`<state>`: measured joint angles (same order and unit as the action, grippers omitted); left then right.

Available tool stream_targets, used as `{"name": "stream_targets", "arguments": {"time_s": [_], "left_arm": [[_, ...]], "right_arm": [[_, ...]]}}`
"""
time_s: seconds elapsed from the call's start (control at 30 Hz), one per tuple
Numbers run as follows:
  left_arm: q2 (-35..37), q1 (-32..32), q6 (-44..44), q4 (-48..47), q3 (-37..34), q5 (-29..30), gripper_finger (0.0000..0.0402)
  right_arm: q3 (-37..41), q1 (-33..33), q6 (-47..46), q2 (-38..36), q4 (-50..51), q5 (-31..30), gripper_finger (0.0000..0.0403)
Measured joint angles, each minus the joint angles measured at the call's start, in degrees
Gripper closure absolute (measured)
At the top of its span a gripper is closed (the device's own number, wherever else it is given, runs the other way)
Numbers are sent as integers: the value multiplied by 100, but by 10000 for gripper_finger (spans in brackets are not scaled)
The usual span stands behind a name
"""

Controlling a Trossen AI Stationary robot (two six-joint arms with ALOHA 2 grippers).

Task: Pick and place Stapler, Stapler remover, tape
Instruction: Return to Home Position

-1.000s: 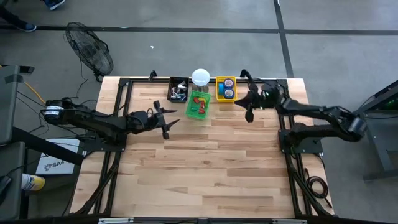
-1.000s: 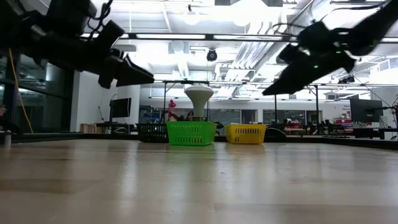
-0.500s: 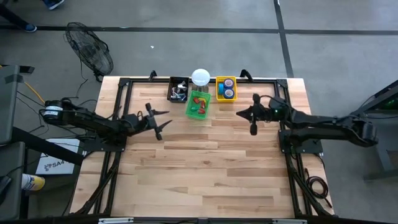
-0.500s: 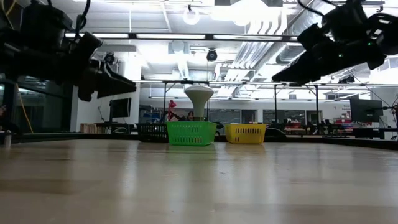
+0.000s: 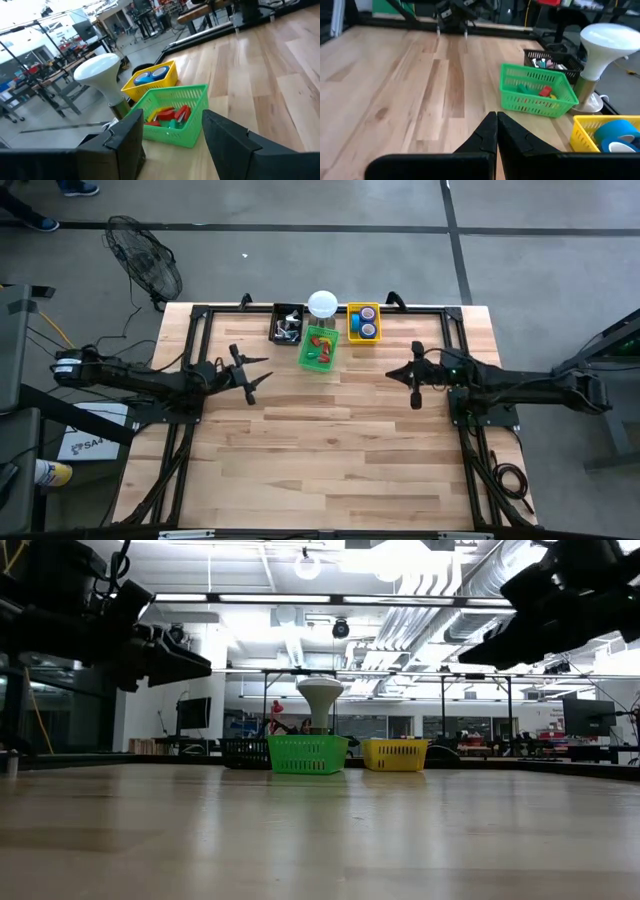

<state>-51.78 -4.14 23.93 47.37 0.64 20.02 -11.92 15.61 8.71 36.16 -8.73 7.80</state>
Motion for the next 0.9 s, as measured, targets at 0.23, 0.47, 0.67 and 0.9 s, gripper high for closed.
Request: {"name": "stream_targets", "arguments": {"time_s": [0.23, 0.47, 0.67, 0.9], "left_arm": [[1156, 0, 51, -1277, -2, 5, 204], [2298, 0, 28, -2632, -2, 12, 204], [3292, 0, 28, -3652, -2, 6, 204], [4148, 0, 139, -4491, 36, -65, 204]], "right_arm": [[911, -329, -640, -745, -819, -672, 403], [1137, -620, -1083, -970, -989, -903, 403], [1137, -1150, -1107, -968, -990, -1314, 403], [1137, -1913, -1006, -968, -696, -1880, 403]]}}
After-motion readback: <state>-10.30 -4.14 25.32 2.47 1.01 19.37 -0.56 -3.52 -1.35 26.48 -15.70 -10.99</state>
